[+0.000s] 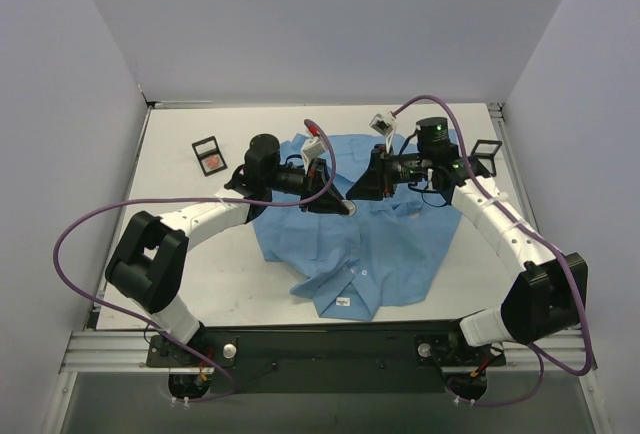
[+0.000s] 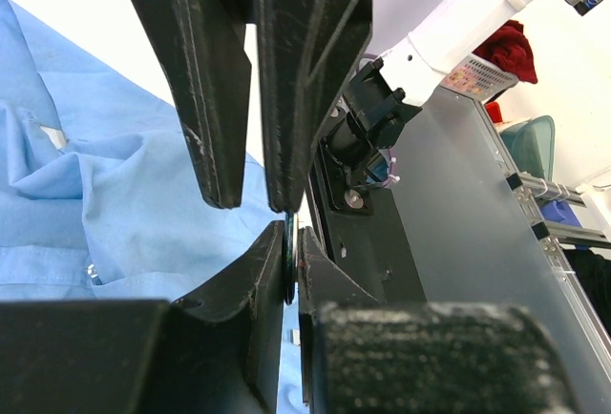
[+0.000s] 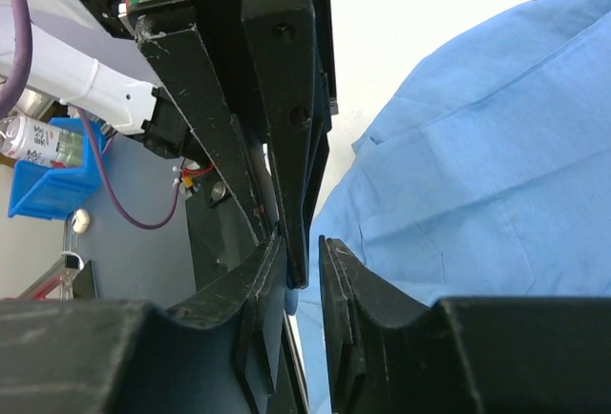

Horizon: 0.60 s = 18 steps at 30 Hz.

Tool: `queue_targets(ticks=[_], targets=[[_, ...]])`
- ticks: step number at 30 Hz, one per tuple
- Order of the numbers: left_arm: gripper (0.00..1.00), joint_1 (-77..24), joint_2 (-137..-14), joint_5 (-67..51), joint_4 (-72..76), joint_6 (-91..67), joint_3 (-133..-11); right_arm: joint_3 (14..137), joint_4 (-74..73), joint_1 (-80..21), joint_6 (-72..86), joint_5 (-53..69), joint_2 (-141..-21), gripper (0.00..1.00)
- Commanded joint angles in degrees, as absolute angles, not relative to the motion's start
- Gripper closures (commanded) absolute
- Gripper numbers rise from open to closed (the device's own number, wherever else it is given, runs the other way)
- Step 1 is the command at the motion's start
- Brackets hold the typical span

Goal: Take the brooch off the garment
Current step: Adjust the brooch.

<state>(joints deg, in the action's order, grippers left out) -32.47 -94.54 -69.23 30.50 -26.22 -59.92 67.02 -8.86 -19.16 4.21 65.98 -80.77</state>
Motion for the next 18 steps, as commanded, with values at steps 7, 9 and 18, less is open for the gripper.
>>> queue_targets(ticks=[7,9,18], targets=[[1.0,-32.08,-93.78,-68.73,29.79,-24.35,-61.35,68.82,-9.58,-20.04,2.29,68.29,-78.84,0.73],[1.0,-31.99,-93.78,-68.73,29.79,-24.35,-61.43,68.82,-9.93,-20.3,1.5,68.2,-78.84,0.75],[1.0,-31.99,-93.78,-68.55,29.27,-24.08,-61.52,70.05,-14.41,-21.97,-3.69,67.15,-79.19,0.81]])
